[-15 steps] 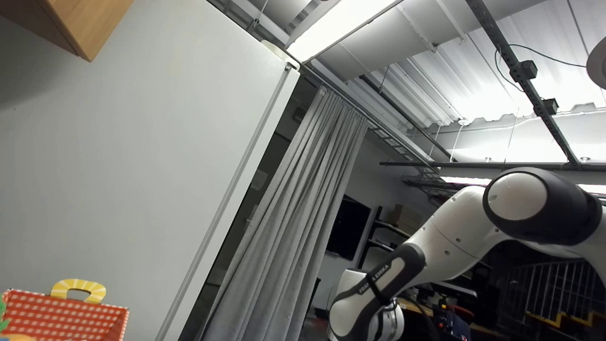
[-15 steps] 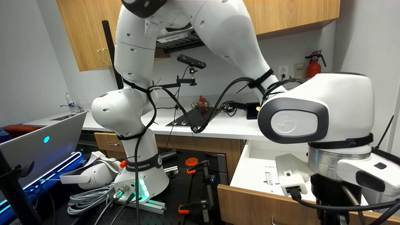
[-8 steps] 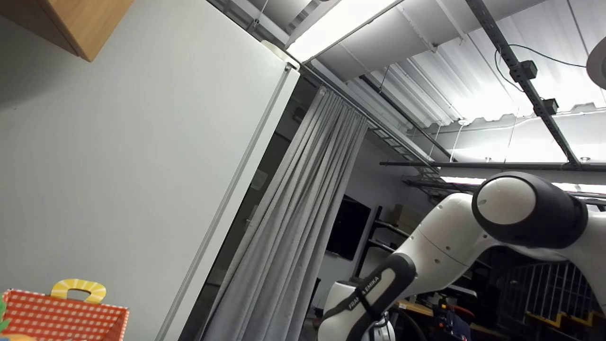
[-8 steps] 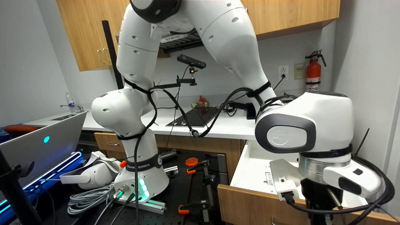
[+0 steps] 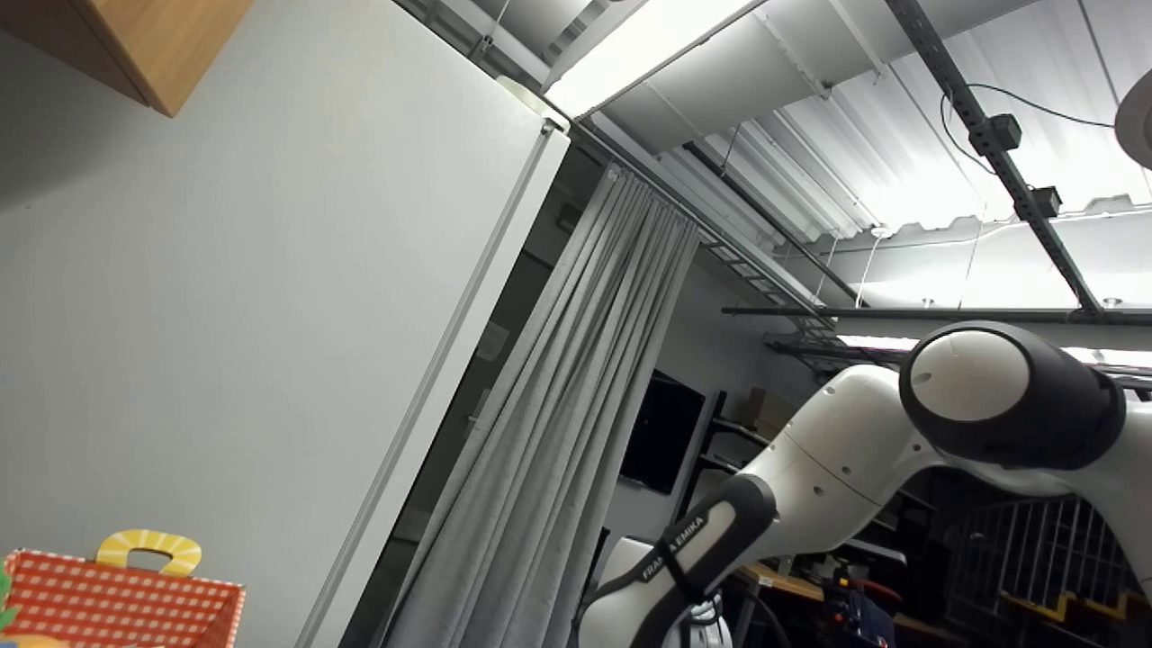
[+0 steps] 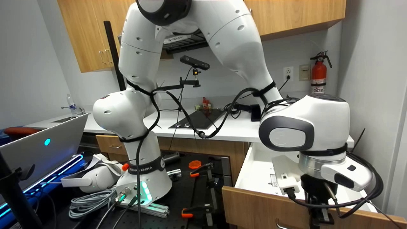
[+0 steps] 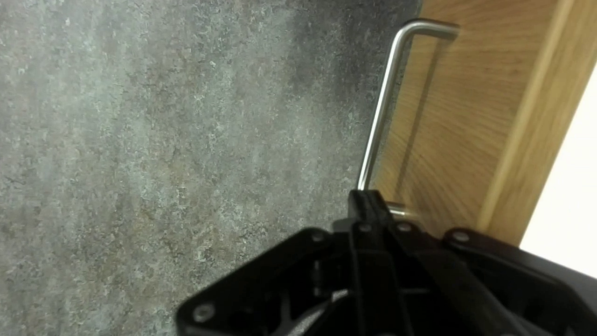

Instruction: Close the drawer

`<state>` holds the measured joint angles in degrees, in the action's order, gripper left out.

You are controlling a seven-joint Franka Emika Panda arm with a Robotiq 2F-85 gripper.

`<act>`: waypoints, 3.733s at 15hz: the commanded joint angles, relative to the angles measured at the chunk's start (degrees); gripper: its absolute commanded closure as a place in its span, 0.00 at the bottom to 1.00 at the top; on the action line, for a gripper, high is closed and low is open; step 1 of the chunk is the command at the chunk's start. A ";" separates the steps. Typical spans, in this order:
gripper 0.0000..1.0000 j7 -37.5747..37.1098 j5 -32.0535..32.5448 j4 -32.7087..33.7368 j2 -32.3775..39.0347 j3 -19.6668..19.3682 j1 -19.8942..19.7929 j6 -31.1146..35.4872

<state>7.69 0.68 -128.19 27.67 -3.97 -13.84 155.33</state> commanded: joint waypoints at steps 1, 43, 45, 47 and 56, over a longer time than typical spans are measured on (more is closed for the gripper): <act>1.00 4.12 -4.53 -0.91 -0.37 3.61 -2.11 1.21; 1.00 14.07 -24.63 2.71 7.78 32.89 -5.63 1.98; 1.00 14.04 -23.40 3.23 6.42 30.06 -5.07 -1.43; 1.00 14.28 -22.55 3.71 5.04 27.15 -4.84 -5.00; 1.00 27.76 -32.49 2.21 -5.51 24.68 -10.56 -10.57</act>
<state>28.55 -26.05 -123.26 28.26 19.43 -21.97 147.16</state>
